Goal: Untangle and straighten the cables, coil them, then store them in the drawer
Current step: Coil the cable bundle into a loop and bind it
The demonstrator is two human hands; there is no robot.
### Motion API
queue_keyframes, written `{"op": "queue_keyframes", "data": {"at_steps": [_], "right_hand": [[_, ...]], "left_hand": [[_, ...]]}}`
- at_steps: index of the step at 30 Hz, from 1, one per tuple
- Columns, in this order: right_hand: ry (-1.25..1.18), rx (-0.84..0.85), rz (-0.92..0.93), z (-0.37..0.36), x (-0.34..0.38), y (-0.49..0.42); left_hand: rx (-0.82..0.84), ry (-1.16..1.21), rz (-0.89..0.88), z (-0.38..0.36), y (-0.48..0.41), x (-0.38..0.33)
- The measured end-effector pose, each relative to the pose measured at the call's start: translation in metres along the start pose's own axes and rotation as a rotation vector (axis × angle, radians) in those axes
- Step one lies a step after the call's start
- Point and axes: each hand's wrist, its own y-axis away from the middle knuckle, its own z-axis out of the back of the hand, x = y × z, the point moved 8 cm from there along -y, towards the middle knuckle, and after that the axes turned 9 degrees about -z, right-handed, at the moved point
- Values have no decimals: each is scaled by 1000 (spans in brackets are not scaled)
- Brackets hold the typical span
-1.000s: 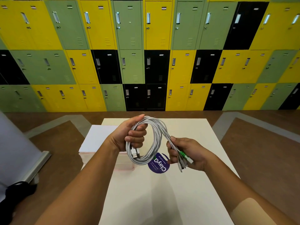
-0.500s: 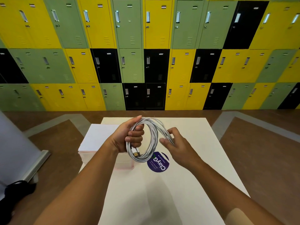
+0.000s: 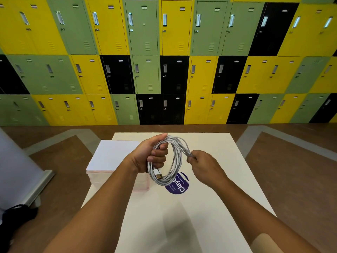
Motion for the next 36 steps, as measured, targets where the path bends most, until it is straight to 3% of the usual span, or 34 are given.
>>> {"op": "queue_keyframes", "data": {"at_steps": [9,12,16,20,24,28,30,36], "right_hand": [[-841,502,-322,-18,-8,8],[-949,619,-348,-20,-2,15],[-910,676,-217,-14,4,21],[-862,562,-24,0,5,14],[-417,354,75,3,-2,8],[-207,193,68,9,0,7],[-235,237,61,4,1,10],[-656,578,-22,-5,2,22]], "left_hand": [[-35,-35,6,8,4,-2],[-35,-25,8,10,6,-3],[-4,-7,11,12,9,-2],[21,25,8,13,11,-2],[36,23,21,9,10,0],[33,42,30,6,10,7],[44,68,22,4,10,6],[216,255,-27,-21,15,3]]}}
